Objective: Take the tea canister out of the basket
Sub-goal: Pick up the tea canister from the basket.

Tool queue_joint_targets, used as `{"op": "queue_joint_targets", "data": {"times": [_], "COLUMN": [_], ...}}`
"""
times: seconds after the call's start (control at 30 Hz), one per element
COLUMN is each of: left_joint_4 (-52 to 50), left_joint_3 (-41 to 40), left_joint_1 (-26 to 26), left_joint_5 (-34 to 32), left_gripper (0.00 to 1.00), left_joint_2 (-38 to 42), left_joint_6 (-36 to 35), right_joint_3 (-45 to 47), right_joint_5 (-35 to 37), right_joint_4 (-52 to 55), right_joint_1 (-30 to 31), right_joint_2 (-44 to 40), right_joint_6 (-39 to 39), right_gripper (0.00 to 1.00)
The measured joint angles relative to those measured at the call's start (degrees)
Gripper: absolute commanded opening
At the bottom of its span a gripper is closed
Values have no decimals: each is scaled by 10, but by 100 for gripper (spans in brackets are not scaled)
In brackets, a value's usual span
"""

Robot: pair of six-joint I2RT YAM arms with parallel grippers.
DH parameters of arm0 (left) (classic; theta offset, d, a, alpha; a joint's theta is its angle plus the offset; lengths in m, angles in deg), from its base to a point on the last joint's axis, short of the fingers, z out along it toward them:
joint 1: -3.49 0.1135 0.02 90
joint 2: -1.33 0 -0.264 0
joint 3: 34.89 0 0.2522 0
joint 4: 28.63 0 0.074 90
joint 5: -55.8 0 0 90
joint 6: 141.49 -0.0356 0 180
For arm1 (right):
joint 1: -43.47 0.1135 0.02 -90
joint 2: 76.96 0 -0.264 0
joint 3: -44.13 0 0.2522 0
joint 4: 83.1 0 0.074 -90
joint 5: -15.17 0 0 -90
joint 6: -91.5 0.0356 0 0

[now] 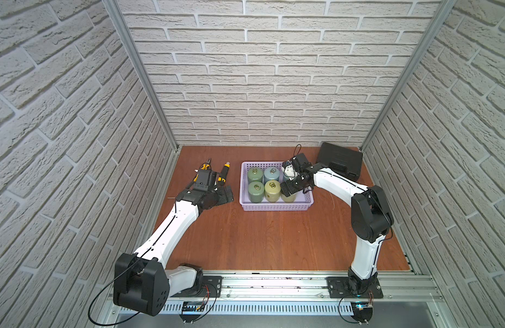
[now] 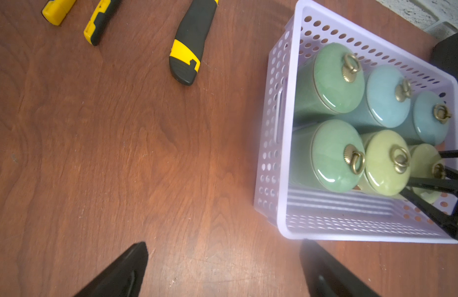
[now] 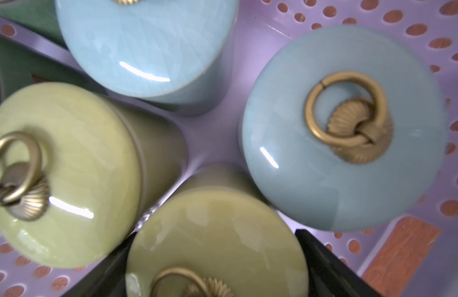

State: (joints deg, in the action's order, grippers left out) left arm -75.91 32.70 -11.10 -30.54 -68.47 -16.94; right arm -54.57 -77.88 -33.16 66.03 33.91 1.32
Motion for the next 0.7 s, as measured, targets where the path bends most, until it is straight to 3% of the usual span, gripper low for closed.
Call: {"op": "queue_joint_targets", "data": {"times": [0.33, 0.47, 0.6, 0.7], "left_joint_4": [0, 0, 0, 0], "left_joint_3": [0, 0, 0, 0], "left_joint_1": [0, 0, 0, 0], "left_joint_5": [0, 0, 0, 0], "left_gripper": [98, 98, 98, 98], "left_joint_2": [0, 0, 0, 0], "left_joint_6": [0, 0, 1, 2], "right_joint_3": [-12, -12, -12, -12], "right_joint_5": [0, 2, 2, 3], "right_joint_4": [4, 5, 5, 5], "right_joint_1": [2, 2, 2, 2], "right_joint_2": [17, 17, 17, 17], "right_joint_6": [5, 8, 8, 8], "right_gripper": [86, 76, 57, 54]}}
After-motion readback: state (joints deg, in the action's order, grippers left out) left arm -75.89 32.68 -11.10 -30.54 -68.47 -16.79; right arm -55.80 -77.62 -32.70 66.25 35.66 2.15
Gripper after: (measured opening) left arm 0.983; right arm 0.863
